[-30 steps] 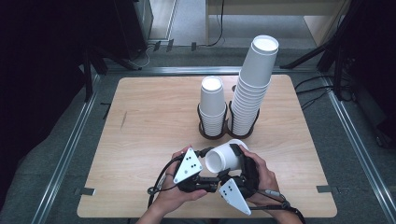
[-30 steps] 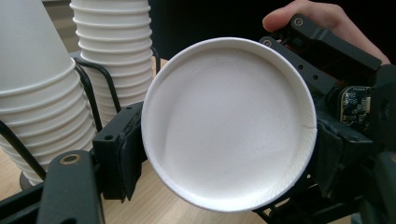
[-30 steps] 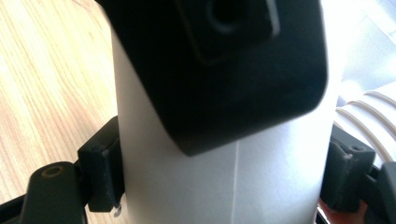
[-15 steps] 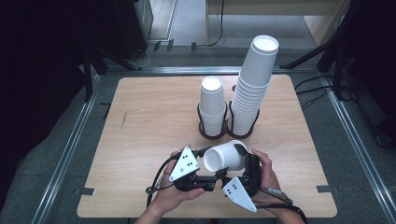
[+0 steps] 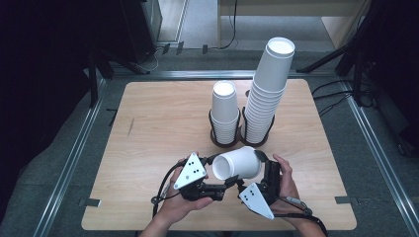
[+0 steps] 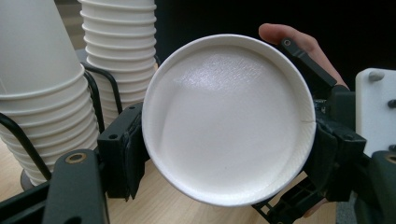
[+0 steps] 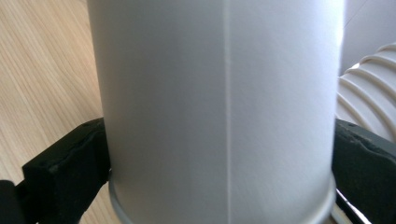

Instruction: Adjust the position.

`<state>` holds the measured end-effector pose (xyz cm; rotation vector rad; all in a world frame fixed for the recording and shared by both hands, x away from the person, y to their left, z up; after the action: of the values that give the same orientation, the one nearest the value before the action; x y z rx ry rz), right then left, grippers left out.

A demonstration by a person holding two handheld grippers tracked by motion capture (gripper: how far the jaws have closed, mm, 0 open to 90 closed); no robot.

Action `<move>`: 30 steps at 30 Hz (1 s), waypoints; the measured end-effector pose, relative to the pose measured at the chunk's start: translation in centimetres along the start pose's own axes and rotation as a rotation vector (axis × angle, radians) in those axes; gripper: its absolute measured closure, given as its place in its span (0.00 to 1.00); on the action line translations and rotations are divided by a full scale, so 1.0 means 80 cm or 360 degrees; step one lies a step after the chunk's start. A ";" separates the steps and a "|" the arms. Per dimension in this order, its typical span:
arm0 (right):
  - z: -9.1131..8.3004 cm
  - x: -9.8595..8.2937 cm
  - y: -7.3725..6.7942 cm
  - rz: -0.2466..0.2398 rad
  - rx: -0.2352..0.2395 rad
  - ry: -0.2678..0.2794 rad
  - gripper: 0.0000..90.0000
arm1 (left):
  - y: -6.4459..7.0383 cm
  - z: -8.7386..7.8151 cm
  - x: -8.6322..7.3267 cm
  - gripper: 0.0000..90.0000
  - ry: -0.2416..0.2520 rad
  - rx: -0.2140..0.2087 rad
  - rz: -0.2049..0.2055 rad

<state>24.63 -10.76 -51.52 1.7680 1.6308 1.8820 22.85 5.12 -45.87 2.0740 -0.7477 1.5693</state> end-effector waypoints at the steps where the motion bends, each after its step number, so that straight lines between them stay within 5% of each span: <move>1: 0.000 0.000 -0.001 -0.0002 0.0002 -0.0003 0.00 | 0.000 0.000 0.000 0.28 -0.0001 -0.0003 -0.0003; 13: 0.000 -0.005 -0.004 -0.0065 -0.0039 -0.0018 0.11 | 0.001 0.003 -0.003 0.25 -0.0031 -0.0008 0.0008; 17: 0.000 -0.006 -0.004 -0.0107 -0.0051 -0.0029 0.14 | -0.001 0.005 -0.003 0.23 -0.0061 -0.0015 -0.0039; 19: 0.001 -0.006 -0.006 -0.0107 -0.0052 -0.0034 0.14 | -0.001 0.005 -0.003 0.14 -0.0073 -0.0029 -0.0051; 30: 0.004 -0.010 -0.005 -0.0308 -0.0114 -0.0160 0.14 | -0.005 0.006 -0.003 0.09 -0.0113 -0.0027 -0.0071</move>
<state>24.91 -10.91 -52.45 1.5868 1.6128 1.7160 23.38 5.18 -46.24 2.1289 -0.7315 1.4675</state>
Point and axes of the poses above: each handheld gripper's, and its own axes: z roughly forward along the jaws, x roughly out of its top, y roughly to its right, the point moved 4 cm from there along z, roughly forward along the jaws, and after that the axes turned 14 degrees about x, right-handed, at the moved point
